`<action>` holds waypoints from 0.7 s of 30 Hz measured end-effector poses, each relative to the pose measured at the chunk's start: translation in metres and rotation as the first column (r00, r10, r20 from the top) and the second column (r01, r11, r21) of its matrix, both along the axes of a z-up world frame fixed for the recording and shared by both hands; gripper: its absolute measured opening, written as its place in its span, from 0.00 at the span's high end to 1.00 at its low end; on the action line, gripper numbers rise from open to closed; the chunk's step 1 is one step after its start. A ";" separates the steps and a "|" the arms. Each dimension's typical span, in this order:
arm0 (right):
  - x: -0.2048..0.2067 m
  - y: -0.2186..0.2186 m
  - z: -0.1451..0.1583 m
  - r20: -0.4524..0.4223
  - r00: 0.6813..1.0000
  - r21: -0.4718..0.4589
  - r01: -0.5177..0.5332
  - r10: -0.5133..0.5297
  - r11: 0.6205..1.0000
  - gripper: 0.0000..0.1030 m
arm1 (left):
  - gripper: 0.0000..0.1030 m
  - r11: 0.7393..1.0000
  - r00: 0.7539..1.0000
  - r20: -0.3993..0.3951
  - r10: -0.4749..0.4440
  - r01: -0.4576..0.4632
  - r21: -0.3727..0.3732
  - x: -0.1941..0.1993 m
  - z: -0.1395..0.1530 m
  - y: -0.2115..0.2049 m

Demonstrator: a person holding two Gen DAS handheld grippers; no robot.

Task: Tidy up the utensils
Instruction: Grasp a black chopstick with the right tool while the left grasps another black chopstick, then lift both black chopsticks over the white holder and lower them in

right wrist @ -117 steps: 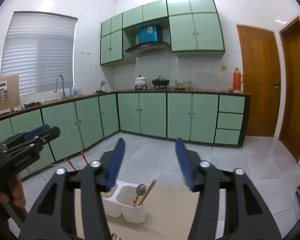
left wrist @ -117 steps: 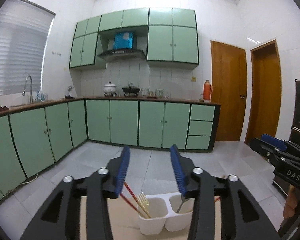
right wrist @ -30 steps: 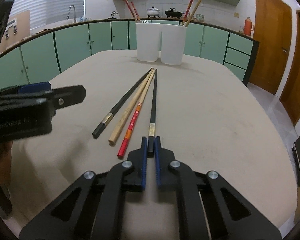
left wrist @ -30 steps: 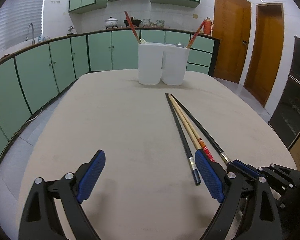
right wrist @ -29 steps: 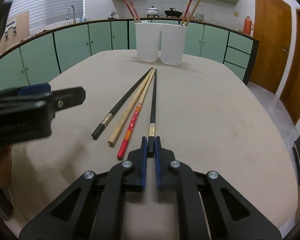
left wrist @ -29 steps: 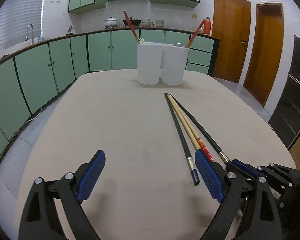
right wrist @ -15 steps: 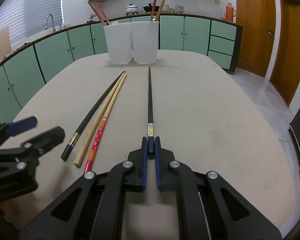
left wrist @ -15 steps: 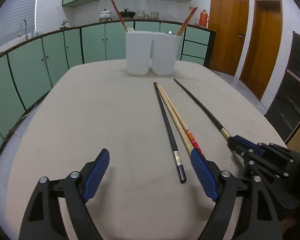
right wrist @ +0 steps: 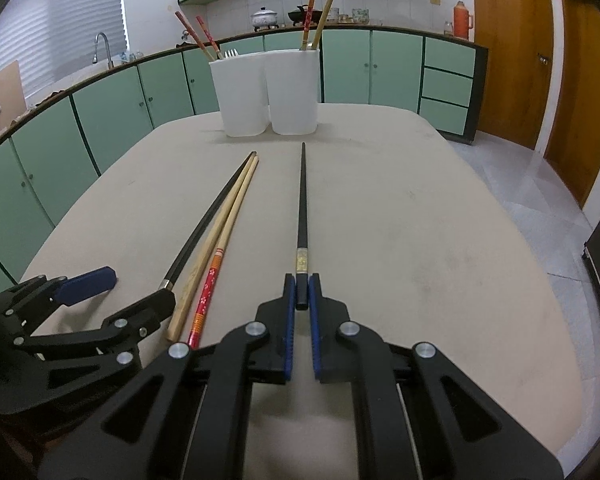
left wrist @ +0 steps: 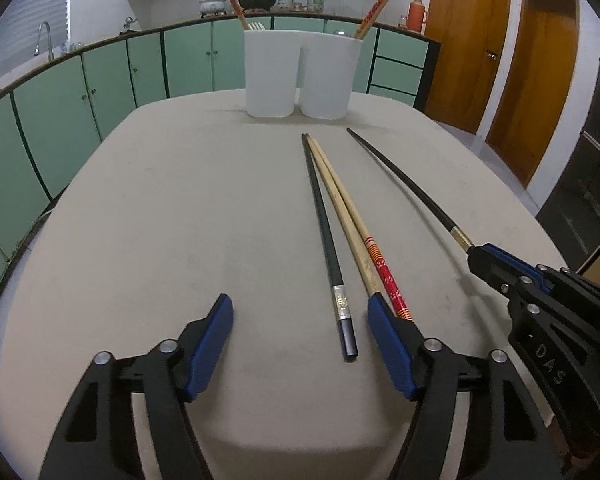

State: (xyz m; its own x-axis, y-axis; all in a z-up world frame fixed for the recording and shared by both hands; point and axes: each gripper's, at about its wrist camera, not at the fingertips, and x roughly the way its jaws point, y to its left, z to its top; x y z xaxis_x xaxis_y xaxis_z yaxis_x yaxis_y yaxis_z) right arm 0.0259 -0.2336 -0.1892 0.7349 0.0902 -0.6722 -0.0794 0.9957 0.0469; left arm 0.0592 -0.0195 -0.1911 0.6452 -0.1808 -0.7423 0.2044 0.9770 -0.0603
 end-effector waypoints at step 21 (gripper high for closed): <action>-0.001 0.000 0.006 0.020 1.000 -0.011 -0.004 0.004 1.000 0.94 | 0.94 1.000 0.999 0.036 -0.008 0.008 -0.006 0.001 0.018 0.001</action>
